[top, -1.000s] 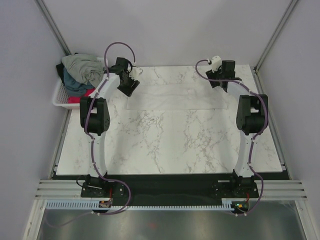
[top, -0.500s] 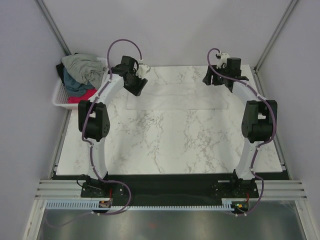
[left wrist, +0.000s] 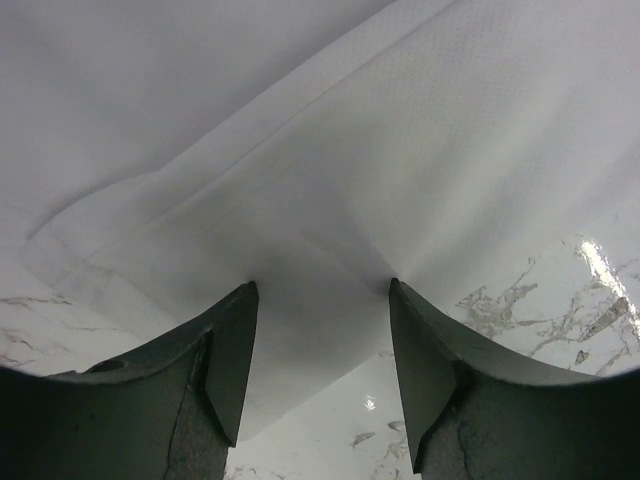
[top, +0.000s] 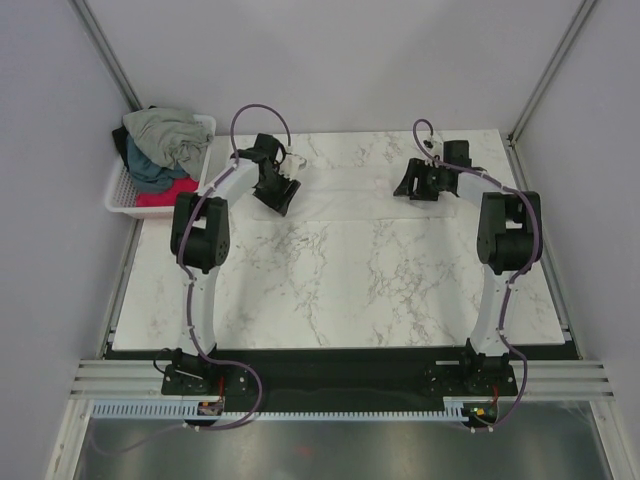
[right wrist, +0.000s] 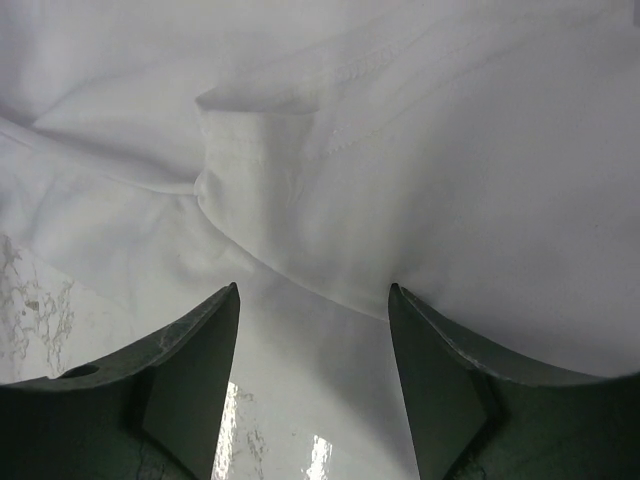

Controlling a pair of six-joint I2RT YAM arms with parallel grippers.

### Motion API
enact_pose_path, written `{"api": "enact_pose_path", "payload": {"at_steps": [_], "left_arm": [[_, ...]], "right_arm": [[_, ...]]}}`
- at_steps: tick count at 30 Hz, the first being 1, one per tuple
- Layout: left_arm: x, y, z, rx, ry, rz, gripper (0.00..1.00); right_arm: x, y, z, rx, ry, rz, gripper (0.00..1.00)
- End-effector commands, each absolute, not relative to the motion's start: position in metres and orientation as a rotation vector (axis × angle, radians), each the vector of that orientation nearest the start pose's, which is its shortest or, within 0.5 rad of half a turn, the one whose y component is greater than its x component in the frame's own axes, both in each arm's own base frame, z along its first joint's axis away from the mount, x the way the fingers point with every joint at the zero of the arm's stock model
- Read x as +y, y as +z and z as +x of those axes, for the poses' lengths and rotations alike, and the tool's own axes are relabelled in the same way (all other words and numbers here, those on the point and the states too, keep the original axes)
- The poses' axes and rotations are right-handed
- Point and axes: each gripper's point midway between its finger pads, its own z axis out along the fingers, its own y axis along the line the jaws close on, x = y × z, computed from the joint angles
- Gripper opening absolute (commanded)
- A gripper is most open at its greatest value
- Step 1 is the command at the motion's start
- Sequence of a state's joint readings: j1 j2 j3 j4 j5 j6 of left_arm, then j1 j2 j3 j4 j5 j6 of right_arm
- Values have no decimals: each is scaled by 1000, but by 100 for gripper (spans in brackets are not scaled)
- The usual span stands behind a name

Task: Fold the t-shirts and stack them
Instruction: Fold the tshirt

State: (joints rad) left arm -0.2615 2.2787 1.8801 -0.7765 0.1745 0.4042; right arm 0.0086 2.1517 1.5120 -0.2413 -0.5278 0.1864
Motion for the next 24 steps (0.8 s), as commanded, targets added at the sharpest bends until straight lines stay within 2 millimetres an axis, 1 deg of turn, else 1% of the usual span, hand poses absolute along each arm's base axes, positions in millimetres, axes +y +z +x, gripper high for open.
{"api": "enact_pose_path", "payload": {"at_steps": [1,2,3,4,5,6,7,8,9,10,11,12,13,14,15,16,17,18,19,20,21,22,24], "left_arm": [[-147,26,471,2605,-208,893,62],[-147,23,463,2630,-212,898,61],[-149,16,451,2665,-231,903,61],[-150,20,443,2669,-242,914,60],[-156,19,432,2679,-251,936,60],[-155,7,413,2723,-265,959,59],[-157,5,404,2732,-268,975,59],[-163,8,395,2723,-270,995,58],[-161,0,378,2765,-277,996,59],[-169,6,370,2755,-286,1006,58],[-172,8,363,2751,-286,1021,58],[-172,2,348,2773,-287,1046,58],[-182,3,337,2756,-287,1098,58],[-186,4,330,2749,-283,1126,58],[-188,5,320,2743,-276,1157,58],[-193,6,314,2734,-276,1182,58],[-203,6,304,2717,-280,1237,58],[-206,7,295,2711,-282,1264,58],[-210,6,288,2706,-284,1293,58],[-219,5,278,2688,-287,1348,58],[-221,3,269,2687,-287,1380,58],[-230,5,260,2661,-291,1429,58],[-237,7,251,2636,-295,1472,58]], "right_arm": [[100,40,524,2394,751,-14,70],[101,38,526,2397,751,-8,70],[100,33,531,2399,750,-6,70],[100,30,533,2401,749,-2,69],[101,33,540,2389,750,7,69],[101,24,542,2400,752,18,69],[100,22,546,2394,751,25,69],[101,26,554,2378,751,26,69],[101,17,556,2387,751,32,69],[100,16,564,2377,749,36,70],[101,16,568,2369,749,36,70],[101,16,572,2362,750,39,70],[103,16,576,2352,751,31,70],[106,23,585,2328,752,21,70],[110,18,587,2331,760,24,70],[112,19,592,2317,762,21,70],[116,25,598,2296,764,13,70],[122,22,601,2291,775,11,71],[126,23,604,2283,781,5,71],[130,27,609,2267,782,-5,71],[138,25,609,2265,794,-12,71],[142,28,612,2250,801,-18,71],[150,38,617,2222,806,-36,71]]}}
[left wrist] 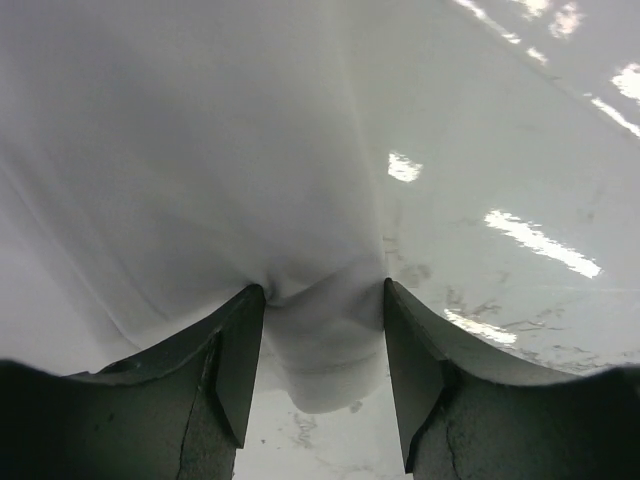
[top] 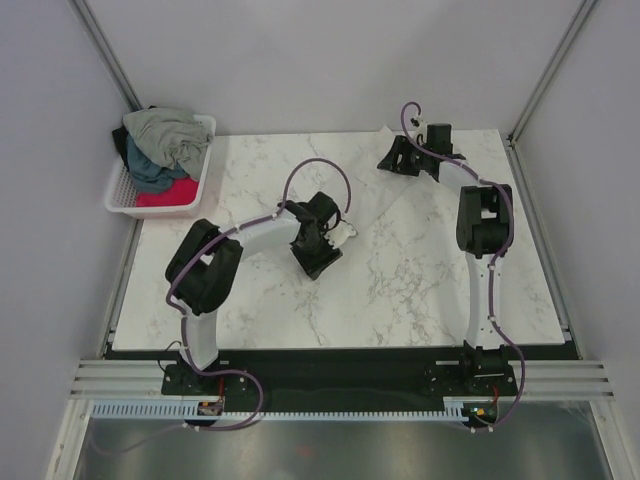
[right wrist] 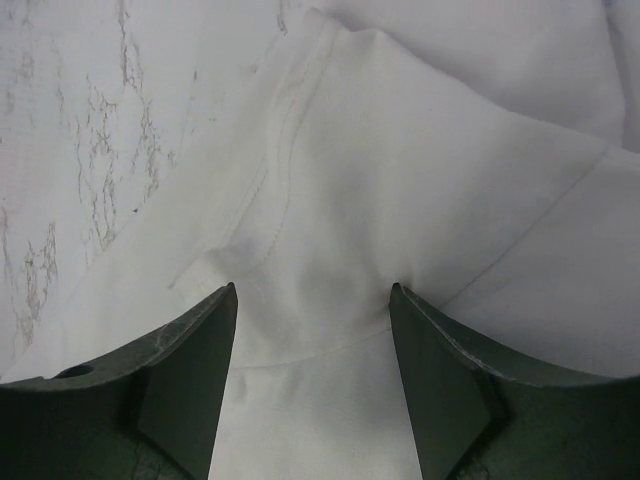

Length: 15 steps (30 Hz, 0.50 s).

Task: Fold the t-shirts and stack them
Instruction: Fold the tshirt

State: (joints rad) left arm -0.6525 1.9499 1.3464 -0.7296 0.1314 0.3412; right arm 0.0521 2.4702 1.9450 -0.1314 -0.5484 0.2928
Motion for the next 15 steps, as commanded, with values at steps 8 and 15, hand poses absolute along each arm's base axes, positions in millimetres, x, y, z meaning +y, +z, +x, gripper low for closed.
{"api": "enact_pose_path", "payload": {"at_steps": [8,15], "left_arm": [[-248,63,280,2423,-116,1490,61],[-257,111,307,2285,-105,1458,64]], "right_arm": [[139,102,620,2124,790,-40,72],[116,143,601,2090,776,0,72]]}}
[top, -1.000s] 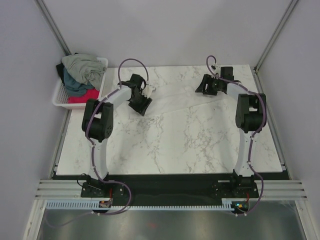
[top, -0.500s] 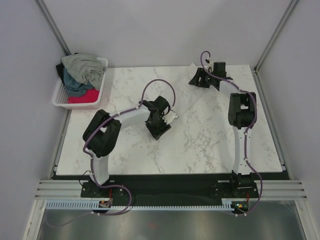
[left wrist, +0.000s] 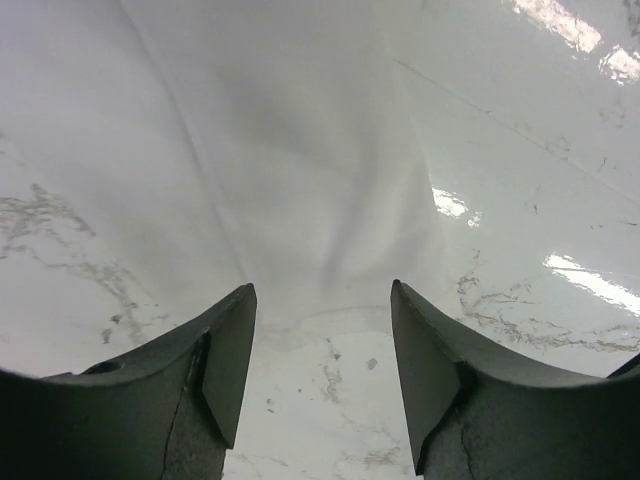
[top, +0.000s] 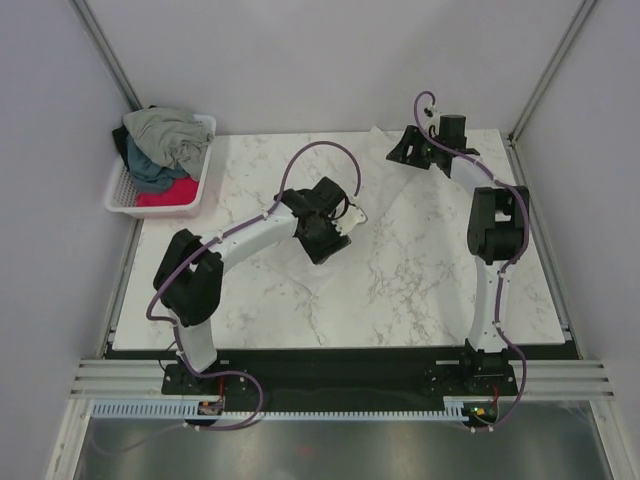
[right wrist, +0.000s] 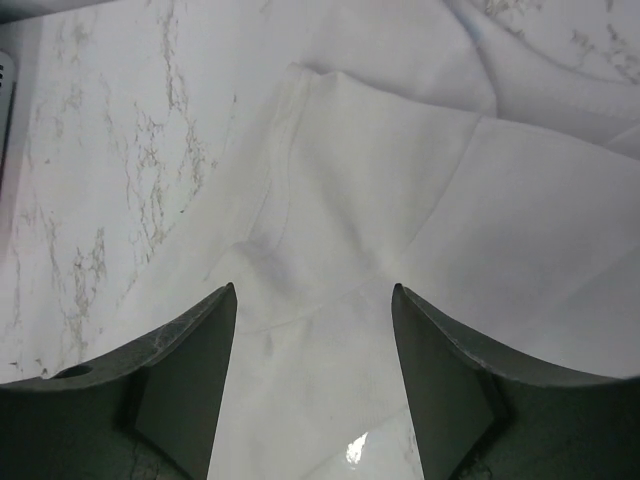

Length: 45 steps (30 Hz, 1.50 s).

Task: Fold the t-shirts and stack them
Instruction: Fold the tshirt

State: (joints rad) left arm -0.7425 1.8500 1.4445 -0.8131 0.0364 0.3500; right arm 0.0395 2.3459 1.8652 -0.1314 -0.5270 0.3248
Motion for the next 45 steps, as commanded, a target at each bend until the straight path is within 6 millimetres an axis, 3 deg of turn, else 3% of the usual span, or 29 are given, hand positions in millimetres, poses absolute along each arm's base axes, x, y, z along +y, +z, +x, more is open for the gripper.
{"api": "enact_pose_path", "payload": {"at_steps": [1,5,8,12,13,14,19,23,29,35,37,38,42,45], "left_arm": [[-254,109,310,2285,-98,1463,64],[-233,85,303,2358,-76,1466,64],[-215,66,291,2426,-60,1480,64],[-200,47,278,2491,-47,1499,64],[-219,49,306,2330,-58,1515,63],[-208,44,309,2344,27,1513,63],[-209,28,307,2381,28,1526,62],[-220,25,297,2408,-25,1536,61],[-249,25,244,2341,-85,1686,61],[-282,26,205,2214,-113,1851,61],[-294,24,205,2194,-117,1873,61],[-301,21,189,2284,-207,1829,61],[-340,23,186,2252,-263,1836,61],[-355,15,183,2259,-274,1863,61]], "right_arm": [[116,134,595,2112,779,10,72],[115,123,584,2146,788,51,72],[114,111,587,2159,798,119,72],[127,105,596,2122,904,177,72],[129,104,596,2123,920,191,72],[134,96,596,2135,927,196,72],[144,67,594,2183,929,192,71],[148,50,596,2211,920,177,71],[151,38,611,2204,909,169,71],[168,47,627,2163,934,178,72],[175,50,632,2148,950,175,72],[181,49,633,2143,955,161,72],[194,40,634,2146,964,138,72],[199,39,635,2140,978,127,72]]}}
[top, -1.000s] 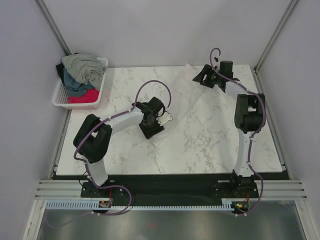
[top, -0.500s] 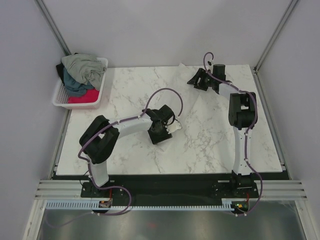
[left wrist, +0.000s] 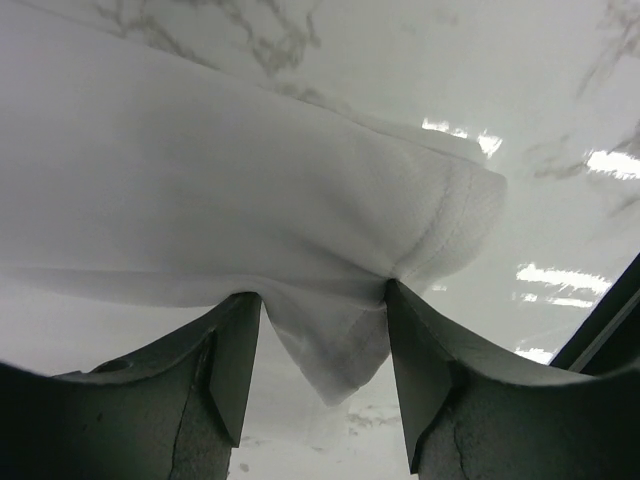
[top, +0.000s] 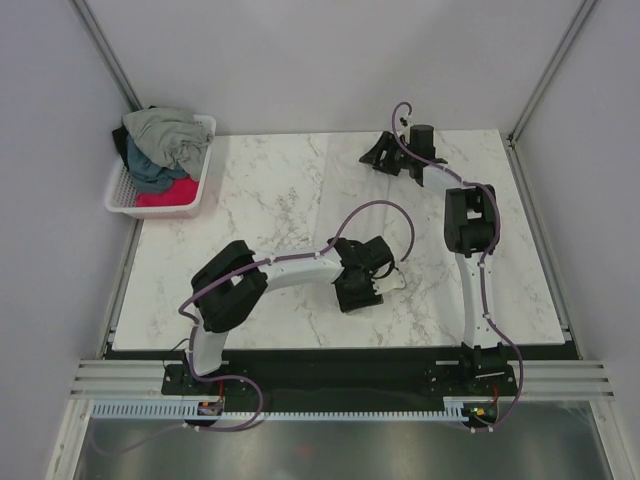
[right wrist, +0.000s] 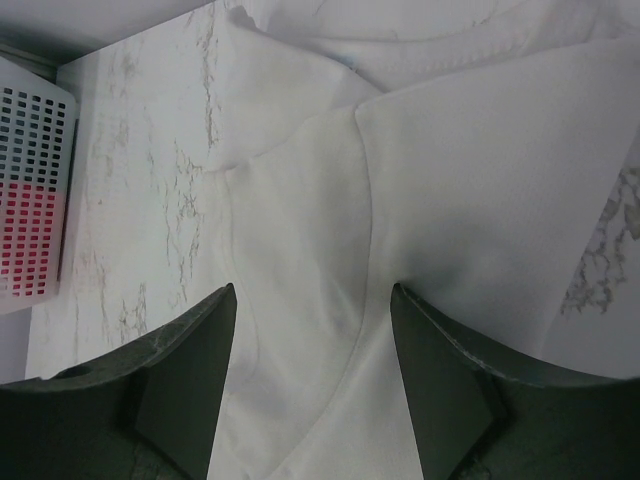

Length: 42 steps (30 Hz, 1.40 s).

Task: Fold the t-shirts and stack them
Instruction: Fold the tshirt

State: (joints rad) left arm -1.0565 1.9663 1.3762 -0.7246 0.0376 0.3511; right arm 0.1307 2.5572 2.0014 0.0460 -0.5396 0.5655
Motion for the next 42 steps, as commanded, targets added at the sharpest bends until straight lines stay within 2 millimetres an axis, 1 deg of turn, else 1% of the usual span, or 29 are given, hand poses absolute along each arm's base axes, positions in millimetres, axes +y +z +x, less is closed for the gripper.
{"api": "enact_pose_path", "payload": {"at_steps": [1,2,7,11,14,15,17,18,20,21,22,23,24,25,26,28,29,30,31,32,33,34,35,37,38,39,40,41,42], "left_arm": [[-365,20,185,2247,-292,1853,61],[-367,13,185,2259,-288,1862,61],[-385,16,191,2239,-295,1852,61],[-382,19,194,2233,-264,1844,61],[-374,36,196,2199,-236,1819,61],[-372,41,196,2186,-238,1820,62],[-369,61,197,2147,-238,1792,63],[-368,70,198,2129,-239,1781,64],[-370,97,201,2076,-261,1750,65],[-373,111,203,2049,-269,1731,66],[-373,123,205,2032,-271,1714,67],[-374,144,207,1991,-290,1687,68],[-377,162,210,1960,-308,1656,70],[-376,175,214,1937,-292,1629,70],[-373,194,217,1911,-299,1590,71],[-364,212,226,1917,-280,1499,84],[-351,222,237,1948,-289,1416,86],[-342,218,240,1987,-313,1385,86],[-333,217,245,2030,-325,1332,89],[-310,215,263,2129,-334,1187,90],[-302,210,257,2186,-430,1148,89],[-293,208,260,2235,-478,1081,87],[-274,204,272,2301,-509,966,86],[-243,180,271,2385,-468,907,86],[-221,156,267,2465,-436,869,86],[-254,165,244,2518,-793,700,77],[-252,163,237,2529,-851,667,74],[-247,157,234,2572,-906,575,73],[-243,141,218,2637,-983,533,72]], "right_arm": [[199,36,635,2141,978,128,72],[199,35,637,2140,975,129,73],[199,34,643,2126,962,124,72],[198,45,644,2108,960,99,72],[193,78,643,2063,960,46,73],[193,105,641,2026,964,17,73],[183,132,638,1987,945,-10,73],[180,173,635,1928,936,-33,73],[168,208,627,1885,909,-46,74],[162,243,613,1841,893,-62,74],[153,255,607,1831,868,-50,74],[147,251,596,1856,853,-34,74],[144,285,577,1813,841,-45,75],[139,289,566,1825,828,-28,75],[138,288,552,1852,835,-6,75],[136,273,510,1940,867,45,75],[137,243,488,2030,902,82,75],[141,243,468,2063,953,126,74],[138,227,450,2132,992,188,74],[141,191,422,2229,1068,263,73],[139,195,405,2228,1100,333,73],[135,183,389,2264,1098,377,73],[134,171,364,2301,1091,392,73],[131,151,332,2389,1064,424,73],[130,142,311,2422,1064,439,73],[132,136,297,2451,1083,443,73],[133,130,284,2476,1091,459,73],[133,115,266,2524,1101,498,72],[134,112,255,2537,1110,509,72]]}}
